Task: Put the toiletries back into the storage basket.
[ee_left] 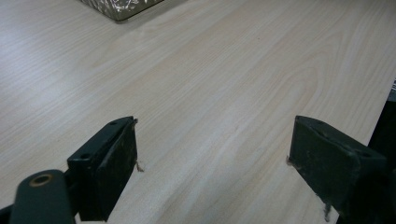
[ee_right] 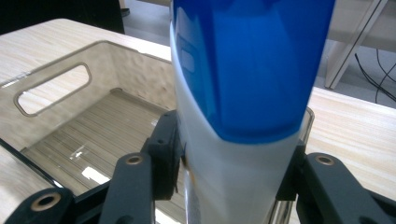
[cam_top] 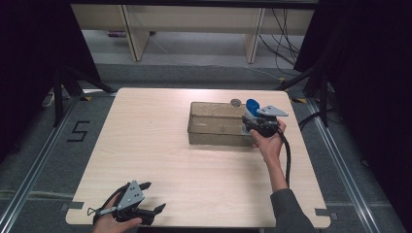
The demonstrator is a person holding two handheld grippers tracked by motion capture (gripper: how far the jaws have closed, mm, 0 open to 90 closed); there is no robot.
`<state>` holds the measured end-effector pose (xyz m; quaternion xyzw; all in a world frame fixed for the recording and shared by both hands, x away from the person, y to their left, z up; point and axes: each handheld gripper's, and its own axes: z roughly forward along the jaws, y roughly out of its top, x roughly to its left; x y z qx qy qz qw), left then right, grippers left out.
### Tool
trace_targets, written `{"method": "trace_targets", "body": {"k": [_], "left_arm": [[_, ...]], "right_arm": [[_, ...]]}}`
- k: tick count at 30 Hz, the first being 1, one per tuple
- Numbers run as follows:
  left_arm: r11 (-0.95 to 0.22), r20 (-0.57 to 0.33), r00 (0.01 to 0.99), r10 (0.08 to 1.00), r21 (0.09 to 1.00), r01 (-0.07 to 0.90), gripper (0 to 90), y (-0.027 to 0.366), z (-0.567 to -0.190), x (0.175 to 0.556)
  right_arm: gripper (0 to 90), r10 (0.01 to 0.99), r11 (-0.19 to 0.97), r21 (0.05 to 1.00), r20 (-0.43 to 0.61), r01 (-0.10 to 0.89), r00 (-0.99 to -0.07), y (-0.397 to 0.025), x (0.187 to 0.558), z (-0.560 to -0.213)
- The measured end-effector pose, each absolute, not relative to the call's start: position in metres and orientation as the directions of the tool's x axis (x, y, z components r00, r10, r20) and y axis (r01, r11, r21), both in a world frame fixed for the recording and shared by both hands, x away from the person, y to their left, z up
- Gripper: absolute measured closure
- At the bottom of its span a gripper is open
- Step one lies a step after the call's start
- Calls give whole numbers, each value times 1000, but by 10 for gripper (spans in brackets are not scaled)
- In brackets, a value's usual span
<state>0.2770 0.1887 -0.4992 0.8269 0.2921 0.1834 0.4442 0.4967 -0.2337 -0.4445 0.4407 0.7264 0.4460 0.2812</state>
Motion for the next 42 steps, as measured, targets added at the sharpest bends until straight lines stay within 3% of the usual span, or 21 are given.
{"method": "trace_targets", "body": {"k": [16, 17, 28, 29, 31, 33, 37, 42], "left_arm": [[-436, 40, 767, 641, 841, 320, 147, 189, -500, 277], [-435, 40, 767, 641, 842, 320, 147, 189, -500, 277], [-429, 44, 761, 648, 846, 316, 147, 188, -500, 277], [-429, 44, 761, 648, 846, 316, 147, 188, -500, 277], [-433, 45, 763, 645, 844, 316, 147, 188, -500, 277], [-433, 46, 762, 646, 844, 316, 147, 188, -500, 277], [-449, 62, 762, 645, 838, 311, 147, 190, -499, 277], [-435, 44, 764, 644, 842, 319, 147, 188, -500, 277]], "right_arm": [[550, 893, 222, 897, -30, 382, -449, -238, 497, -454], [550, 892, 193, 892, 14, 409, -452, -237, 496, -455], [551, 898, 184, 894, 16, 408, -440, -239, 493, -461], [551, 895, 223, 890, -25, 398, -446, -241, 494, -460], [550, 893, 197, 886, 15, 419, -450, -241, 494, -462], [550, 897, 220, 898, -34, 380, -440, -243, 495, -463], [551, 903, 195, 885, 6, 423, -429, -240, 491, -461], [550, 902, 216, 892, -26, 398, -431, -242, 492, -462]]}}
